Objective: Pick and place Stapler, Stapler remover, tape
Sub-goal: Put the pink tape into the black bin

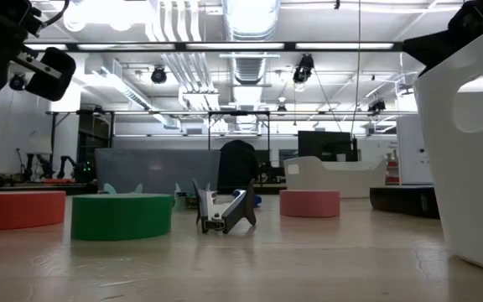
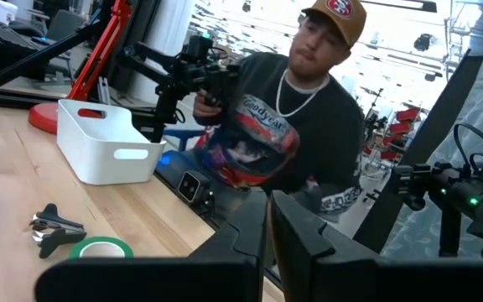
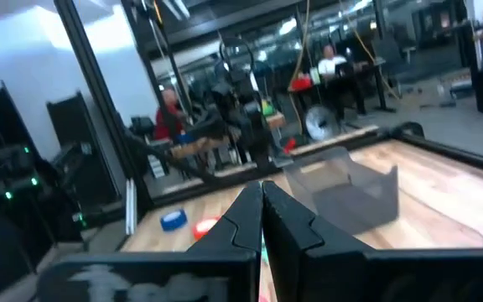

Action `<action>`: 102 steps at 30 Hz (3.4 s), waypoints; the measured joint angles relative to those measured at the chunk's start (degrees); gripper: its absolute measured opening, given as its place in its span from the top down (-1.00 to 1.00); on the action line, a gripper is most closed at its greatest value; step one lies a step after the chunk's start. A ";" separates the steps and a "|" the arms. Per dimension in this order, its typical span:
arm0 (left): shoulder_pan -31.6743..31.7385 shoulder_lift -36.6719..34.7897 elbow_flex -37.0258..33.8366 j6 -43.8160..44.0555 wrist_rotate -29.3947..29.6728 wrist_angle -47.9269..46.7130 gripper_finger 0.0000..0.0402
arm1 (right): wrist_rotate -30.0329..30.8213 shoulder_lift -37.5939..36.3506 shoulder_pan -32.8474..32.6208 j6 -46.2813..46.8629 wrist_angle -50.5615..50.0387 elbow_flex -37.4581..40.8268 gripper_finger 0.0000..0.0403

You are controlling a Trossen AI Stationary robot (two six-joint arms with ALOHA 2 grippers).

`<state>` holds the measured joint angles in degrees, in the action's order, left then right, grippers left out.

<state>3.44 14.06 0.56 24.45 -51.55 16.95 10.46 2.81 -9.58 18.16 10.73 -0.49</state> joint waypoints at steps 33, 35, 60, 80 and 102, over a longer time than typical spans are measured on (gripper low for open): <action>0.00 0.00 0.02 0.00 0.00 0.00 0.88 | 7.63 54.68 -0.08 24.27 24.96 -6.43 0.96; 0.00 0.00 0.00 0.00 0.00 -0.01 0.88 | 7.65 58.50 -0.44 22.74 23.58 -10.61 0.95; 0.00 0.00 0.00 0.00 0.00 -0.06 0.88 | 7.27 94.03 -0.73 16.81 -31.29 -58.09 0.07; 0.00 0.00 0.00 0.00 0.00 -0.41 0.88 | 1.08 110.58 -2.13 17.35 -57.20 -78.15 0.07; 0.00 0.09 0.02 0.00 0.00 -0.50 0.88 | -1.99 112.10 -2.20 14.71 -53.57 -75.82 0.53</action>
<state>3.44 14.15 0.58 24.45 -51.55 16.45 8.47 114.91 -11.79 32.87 -42.84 -76.31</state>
